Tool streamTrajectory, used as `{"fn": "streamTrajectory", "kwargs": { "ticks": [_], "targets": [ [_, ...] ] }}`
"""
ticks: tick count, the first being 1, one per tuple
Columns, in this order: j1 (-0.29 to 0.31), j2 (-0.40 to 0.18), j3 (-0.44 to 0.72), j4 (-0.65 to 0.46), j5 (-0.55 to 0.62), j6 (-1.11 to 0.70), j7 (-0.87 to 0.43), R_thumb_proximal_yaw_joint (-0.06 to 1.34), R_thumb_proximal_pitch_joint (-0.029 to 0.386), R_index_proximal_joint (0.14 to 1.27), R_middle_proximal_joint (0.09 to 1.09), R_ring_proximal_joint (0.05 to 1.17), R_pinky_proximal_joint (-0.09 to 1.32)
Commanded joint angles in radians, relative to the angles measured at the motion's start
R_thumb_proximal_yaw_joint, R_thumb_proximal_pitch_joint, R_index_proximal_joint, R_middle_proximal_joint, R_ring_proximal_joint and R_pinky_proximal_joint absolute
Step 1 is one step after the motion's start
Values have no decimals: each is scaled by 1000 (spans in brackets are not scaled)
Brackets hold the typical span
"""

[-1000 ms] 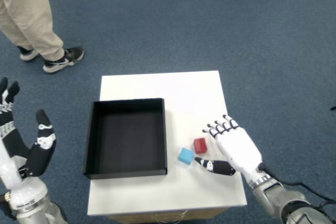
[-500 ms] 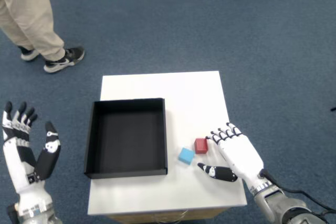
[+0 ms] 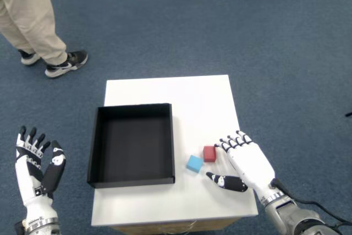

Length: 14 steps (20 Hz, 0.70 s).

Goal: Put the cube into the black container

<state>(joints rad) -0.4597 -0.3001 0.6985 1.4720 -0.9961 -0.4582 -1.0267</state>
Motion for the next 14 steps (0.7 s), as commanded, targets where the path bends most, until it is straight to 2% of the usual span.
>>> {"fn": "streamTrajectory", "kwargs": {
  "ticks": [1,7,14],
  "targets": [
    [-40,-19,-17,-18,19,2,-10,472,-2,440,332,309,173],
    [-55,-4,-37,-17,36,12,25,494,-2,438,325,305,172],
    [-44,1,-52,-13,47,22,52,512,-1,430,316,299,171]
  ]
}}
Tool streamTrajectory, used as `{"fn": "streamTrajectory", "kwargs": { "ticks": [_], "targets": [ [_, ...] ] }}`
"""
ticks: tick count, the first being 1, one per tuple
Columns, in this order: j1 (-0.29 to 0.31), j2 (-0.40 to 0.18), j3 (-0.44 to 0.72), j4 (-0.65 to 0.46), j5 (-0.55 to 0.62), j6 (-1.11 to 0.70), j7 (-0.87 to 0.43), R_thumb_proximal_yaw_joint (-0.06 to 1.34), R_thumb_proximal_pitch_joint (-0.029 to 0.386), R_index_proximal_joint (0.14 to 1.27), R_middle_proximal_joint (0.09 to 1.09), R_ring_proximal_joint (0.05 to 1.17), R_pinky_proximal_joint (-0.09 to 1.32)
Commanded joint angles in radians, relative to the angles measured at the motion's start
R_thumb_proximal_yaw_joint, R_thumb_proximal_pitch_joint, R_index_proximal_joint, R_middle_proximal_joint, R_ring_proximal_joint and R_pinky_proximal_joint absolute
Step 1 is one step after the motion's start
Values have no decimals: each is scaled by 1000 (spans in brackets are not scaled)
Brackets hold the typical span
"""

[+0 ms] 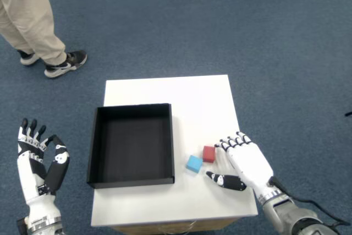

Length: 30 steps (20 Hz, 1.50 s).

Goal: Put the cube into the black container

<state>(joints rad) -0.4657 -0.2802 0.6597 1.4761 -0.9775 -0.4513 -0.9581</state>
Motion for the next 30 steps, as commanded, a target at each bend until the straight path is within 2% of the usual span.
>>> {"fn": "streamTrajectory", "kwargs": {
  "ticks": [1,6,15,22,30],
  "targets": [
    [-40,-19,-15,-18,29,16,-15,513,-1,428,315,299,172],
    [-50,-15,-17,-26,29,30,-20,512,2,421,316,305,188],
    [-18,-5,-10,-37,15,37,-95,522,16,442,336,333,232],
    [-48,17,-8,-46,8,27,-116,529,25,451,339,336,245],
    [-58,28,-6,-41,3,7,-119,539,38,467,340,324,228]
  ]
}}
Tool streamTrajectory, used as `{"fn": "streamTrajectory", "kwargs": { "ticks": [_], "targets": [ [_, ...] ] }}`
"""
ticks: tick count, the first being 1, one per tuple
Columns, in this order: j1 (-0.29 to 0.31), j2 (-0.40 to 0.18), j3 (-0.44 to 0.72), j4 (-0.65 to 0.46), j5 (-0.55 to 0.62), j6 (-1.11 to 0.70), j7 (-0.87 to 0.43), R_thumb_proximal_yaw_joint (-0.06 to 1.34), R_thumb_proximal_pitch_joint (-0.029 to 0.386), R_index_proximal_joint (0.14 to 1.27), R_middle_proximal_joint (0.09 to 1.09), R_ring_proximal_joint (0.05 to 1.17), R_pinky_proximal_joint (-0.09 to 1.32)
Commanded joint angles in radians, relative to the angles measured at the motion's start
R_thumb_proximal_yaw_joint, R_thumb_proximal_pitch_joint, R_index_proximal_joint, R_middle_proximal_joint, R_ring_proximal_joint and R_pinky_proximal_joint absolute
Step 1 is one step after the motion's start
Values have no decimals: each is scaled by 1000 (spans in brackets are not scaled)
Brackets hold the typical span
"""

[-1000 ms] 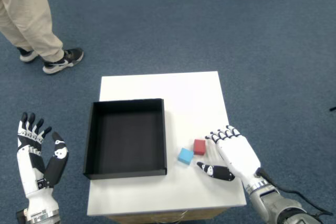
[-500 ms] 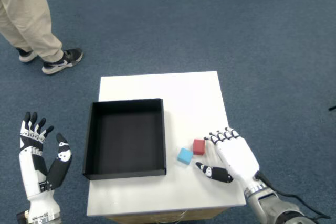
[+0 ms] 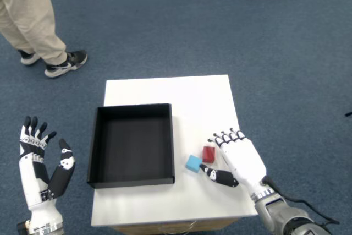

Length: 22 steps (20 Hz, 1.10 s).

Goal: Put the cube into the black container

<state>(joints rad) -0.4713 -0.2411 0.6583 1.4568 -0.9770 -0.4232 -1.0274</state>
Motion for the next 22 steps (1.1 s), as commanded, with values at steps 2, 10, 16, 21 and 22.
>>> {"fn": "streamTrajectory", "kwargs": {
  "ticks": [2,10,16,21,22],
  "targets": [
    [-52,-8,-3,-23,0,-27,-57,541,41,469,339,322,225],
    [-77,-13,2,-11,-11,-31,-47,525,47,472,337,315,220],
    [-73,-15,-4,4,-7,-18,-11,542,66,567,337,306,209],
    [-74,-20,-8,4,-5,-8,14,639,92,596,340,305,199],
    [-74,-21,-8,4,-5,-6,17,642,93,597,341,305,200]
  ]
}}
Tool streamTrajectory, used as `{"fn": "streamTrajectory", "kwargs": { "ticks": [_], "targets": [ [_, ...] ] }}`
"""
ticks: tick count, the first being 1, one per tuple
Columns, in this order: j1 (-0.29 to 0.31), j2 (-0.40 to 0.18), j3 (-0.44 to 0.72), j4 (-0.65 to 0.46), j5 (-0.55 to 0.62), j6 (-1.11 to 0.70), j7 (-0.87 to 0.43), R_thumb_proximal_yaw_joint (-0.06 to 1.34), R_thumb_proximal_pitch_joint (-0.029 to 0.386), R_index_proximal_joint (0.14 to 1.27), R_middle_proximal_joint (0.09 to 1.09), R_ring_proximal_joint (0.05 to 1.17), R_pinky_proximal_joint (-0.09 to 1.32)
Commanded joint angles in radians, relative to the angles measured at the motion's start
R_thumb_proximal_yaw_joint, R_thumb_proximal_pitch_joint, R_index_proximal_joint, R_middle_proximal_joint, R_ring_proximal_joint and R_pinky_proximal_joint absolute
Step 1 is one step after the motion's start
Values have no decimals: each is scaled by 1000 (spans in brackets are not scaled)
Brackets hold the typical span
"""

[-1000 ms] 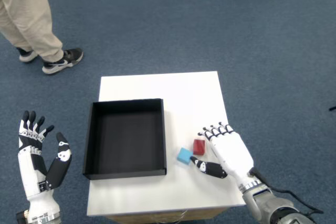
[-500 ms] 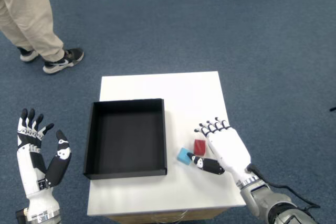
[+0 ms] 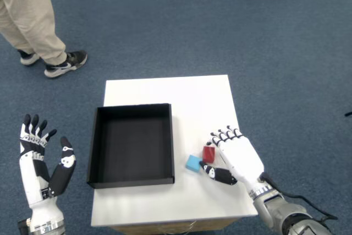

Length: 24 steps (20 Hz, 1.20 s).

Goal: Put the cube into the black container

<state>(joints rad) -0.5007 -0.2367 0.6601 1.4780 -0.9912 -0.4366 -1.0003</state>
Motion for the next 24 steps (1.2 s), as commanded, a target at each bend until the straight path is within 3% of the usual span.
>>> {"fn": "streamTrajectory", "kwargs": {
  "ticks": [1,24],
  "targets": [
    [-44,-26,-10,-17,9,10,-5,647,95,600,343,307,200],
    [-24,-45,-31,-28,18,23,24,863,130,659,361,316,209]
  ]
}}
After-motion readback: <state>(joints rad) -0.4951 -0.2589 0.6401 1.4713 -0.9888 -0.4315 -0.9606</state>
